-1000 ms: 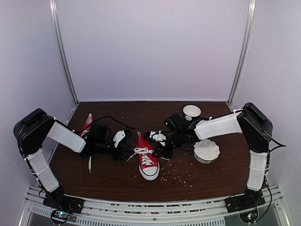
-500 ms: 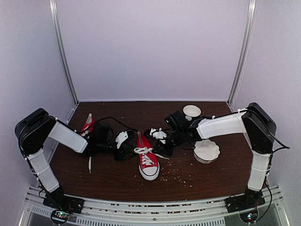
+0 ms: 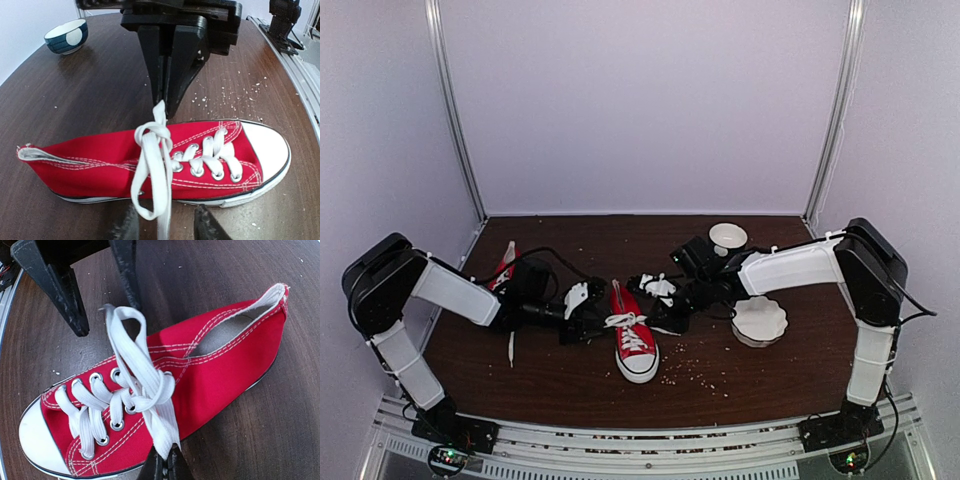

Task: Tie the shoes
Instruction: Pull the loops with the shoelace from the shoe.

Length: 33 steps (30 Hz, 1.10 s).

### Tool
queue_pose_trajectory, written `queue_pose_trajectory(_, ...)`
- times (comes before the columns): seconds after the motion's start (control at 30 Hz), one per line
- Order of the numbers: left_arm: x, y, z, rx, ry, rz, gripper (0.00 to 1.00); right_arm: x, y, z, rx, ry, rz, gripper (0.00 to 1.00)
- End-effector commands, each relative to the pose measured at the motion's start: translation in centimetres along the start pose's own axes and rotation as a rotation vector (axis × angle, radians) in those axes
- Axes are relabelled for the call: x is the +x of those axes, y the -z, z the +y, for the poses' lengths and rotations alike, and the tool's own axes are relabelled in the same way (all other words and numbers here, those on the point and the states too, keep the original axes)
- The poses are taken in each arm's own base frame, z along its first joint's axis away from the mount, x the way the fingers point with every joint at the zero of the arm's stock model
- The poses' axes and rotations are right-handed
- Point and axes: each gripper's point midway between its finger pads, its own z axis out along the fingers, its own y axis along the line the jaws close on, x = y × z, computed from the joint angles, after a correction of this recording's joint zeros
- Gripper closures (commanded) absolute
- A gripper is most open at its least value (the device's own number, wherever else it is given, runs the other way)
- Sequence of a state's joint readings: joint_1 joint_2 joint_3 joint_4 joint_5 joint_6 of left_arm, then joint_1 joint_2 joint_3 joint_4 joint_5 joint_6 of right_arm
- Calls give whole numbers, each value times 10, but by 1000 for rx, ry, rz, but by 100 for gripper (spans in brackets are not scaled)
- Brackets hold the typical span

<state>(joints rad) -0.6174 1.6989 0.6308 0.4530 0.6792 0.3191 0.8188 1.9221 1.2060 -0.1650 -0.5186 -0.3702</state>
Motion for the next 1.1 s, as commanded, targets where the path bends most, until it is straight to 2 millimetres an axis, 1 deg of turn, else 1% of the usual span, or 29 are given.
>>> queue_pose_trajectory(0.0,-13,2,-8,49,-61,-30,68,-6,10,1,19,13,-9,97)
queue_pose_trajectory(0.1,-19,1,1,27,-52,-33,77,-5,11,2,21,15,-8,97)
queue_pose_trajectory(0.17,-21,1,8,6,-45,-31,77,-4,11,2,21,14,-9,97)
queue_pose_trajectory(0.3,-25,4,26,-66,-18,-38,75,-3,10,2,19,13,-8,97)
queue_pose_trajectory(0.43,-17,-2,47,-138,34,28,79,-3,10,3,15,15,-7,97)
queue_pose_trajectory(0.5,-12,-5,46,-119,36,47,77,-4,11,3,16,17,-8,97)
queue_pose_trajectory(0.6,-12,-6,36,-67,18,40,69,-4,11,2,19,19,-5,97)
queue_pose_trajectory(0.67,-13,-7,34,-52,9,40,65,-4,10,2,18,19,-4,97)
queue_pose_trajectory(0.83,-1,-9,31,-23,-5,91,55,-5,11,2,19,18,-5,98)
queue_pose_trajectory(0.93,2,-12,36,-41,3,103,56,-6,12,2,19,19,-7,98)
queue_pose_trajectory(1.07,-1,-15,44,-73,19,95,66,-7,12,3,15,16,-8,100)
